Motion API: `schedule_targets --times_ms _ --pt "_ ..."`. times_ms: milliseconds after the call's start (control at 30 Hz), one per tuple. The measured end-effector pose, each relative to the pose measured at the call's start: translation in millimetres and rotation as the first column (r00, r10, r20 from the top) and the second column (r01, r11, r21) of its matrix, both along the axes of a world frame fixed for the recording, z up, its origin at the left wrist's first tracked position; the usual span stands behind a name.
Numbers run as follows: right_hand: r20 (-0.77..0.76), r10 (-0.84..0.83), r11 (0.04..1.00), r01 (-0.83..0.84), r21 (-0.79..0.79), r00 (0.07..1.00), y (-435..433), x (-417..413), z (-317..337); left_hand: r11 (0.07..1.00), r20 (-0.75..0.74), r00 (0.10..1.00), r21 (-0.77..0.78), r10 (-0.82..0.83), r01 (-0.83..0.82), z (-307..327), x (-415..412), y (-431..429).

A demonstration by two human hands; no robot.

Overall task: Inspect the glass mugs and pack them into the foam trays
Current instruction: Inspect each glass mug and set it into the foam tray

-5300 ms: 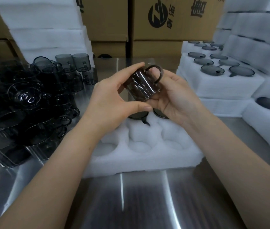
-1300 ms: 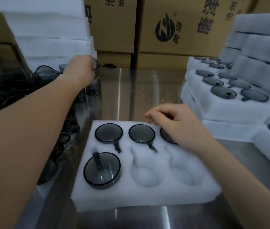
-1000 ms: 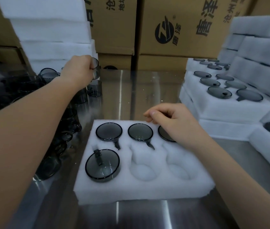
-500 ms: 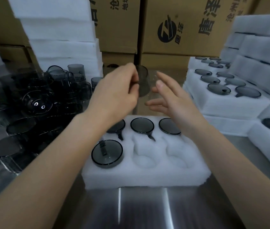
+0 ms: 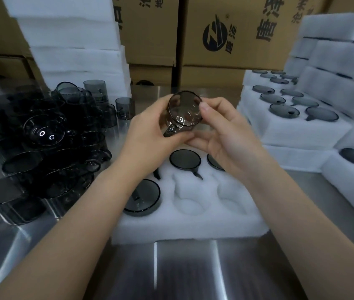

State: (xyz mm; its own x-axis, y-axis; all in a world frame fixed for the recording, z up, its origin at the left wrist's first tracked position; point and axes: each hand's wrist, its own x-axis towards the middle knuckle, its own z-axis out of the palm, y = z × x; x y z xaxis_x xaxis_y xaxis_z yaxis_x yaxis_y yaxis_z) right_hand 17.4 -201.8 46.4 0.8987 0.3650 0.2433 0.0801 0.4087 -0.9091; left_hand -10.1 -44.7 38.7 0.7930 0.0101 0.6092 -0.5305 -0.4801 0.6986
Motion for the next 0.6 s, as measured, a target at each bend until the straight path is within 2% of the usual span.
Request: schedule_targets --times_ms 100,267,400,500,600 --pt "-0.01 -0.019 1.0 0.019 -0.021 1.0 -1.4 -2.2 -0.5 0.997 0.028 0.997 0.023 -0.068 0.068 0.2 -0.9 1.1" --pt "-0.021 -0.085 0.991 0.082 -0.105 0.996 -2.7 -1.7 -2.4 0.986 0.026 0.999 0.164 -0.029 0.025 1.1 -2.5 -1.0" --pt "-0.019 -0.099 0.99 0.096 -0.103 0.995 0.4 -1.3 -3.5 0.966 0.055 0.998 0.259 -0.036 0.02 4.5 -4.4 -3.4" --pt "0.048 -0.15 0.974 0.156 -0.165 0.988 3.0 -1.2 -6.3 0.948 0.055 0.996 0.315 -0.067 0.046 4.1 -5.4 -4.6" --pt "0.178 -0.189 0.933 0.233 -0.273 0.966 3.7 -0.3 -10.6 0.943 0.034 0.996 0.326 -0.081 0.066 2.4 -5.4 -3.1"
